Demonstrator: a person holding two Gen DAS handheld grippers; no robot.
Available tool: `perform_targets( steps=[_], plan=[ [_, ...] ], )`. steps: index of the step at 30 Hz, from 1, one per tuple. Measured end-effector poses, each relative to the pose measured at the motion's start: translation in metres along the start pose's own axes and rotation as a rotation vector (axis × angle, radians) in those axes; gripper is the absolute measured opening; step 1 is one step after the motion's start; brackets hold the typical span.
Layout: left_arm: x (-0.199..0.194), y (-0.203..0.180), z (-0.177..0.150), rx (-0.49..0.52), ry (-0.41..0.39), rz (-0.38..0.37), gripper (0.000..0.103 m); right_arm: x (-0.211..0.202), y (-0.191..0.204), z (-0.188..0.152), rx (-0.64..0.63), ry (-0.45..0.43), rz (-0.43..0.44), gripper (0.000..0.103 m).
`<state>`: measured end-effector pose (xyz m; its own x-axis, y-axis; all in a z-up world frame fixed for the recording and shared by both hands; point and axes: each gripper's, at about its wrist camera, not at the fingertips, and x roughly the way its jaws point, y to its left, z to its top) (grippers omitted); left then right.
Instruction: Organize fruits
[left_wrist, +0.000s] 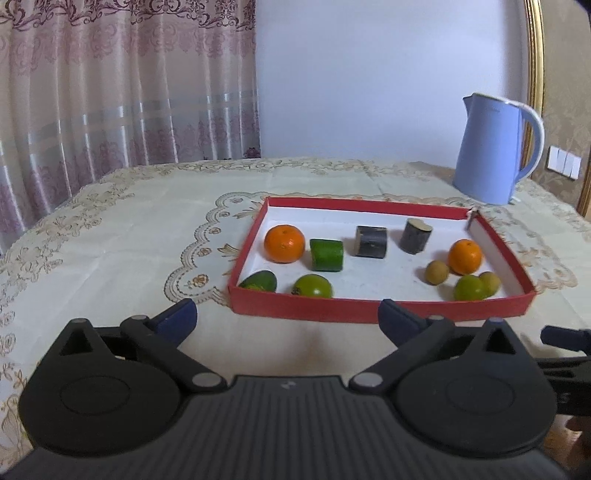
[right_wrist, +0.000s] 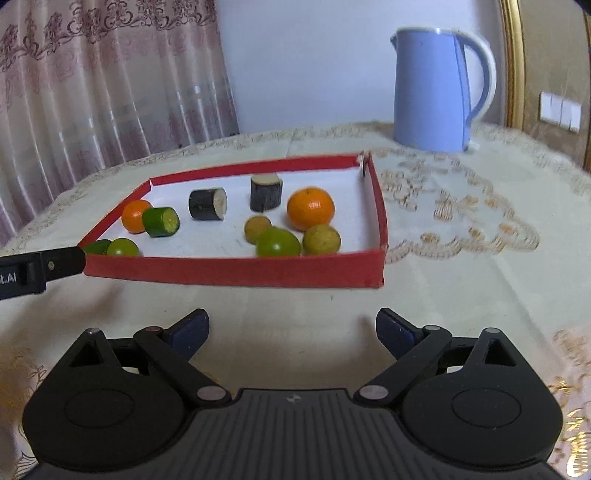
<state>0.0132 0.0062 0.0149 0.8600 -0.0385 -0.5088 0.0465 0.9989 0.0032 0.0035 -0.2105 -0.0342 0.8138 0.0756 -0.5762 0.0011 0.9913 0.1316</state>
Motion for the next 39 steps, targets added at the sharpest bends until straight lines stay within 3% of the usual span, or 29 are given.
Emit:
perform_targets(
  steps=[11, 25, 33, 39],
  plan=[
    [-0.028, -0.004, -0.002, -0.001, -0.039, 0.036, 0.103, -0.015, 0.041, 0.011, -0.105, -0.047, -0.129, 0.099],
    [-0.035, -0.009, -0.001, 0.026, -0.055, 0.101, 0.103, -0.009, 0.049, 0.014, -0.049, -0.013, -0.159, 0.099],
    [-0.029, -0.008, -0.002, 0.038, -0.041, 0.140, 0.103, -0.021, 0.033, 0.018, 0.056, -0.080, -0.139, 0.099],
    [-0.027, -0.010, -0.002, 0.045, -0.031, 0.137, 0.103, -0.022, 0.034, 0.020, 0.049, -0.086, -0.141, 0.099]
  ],
)
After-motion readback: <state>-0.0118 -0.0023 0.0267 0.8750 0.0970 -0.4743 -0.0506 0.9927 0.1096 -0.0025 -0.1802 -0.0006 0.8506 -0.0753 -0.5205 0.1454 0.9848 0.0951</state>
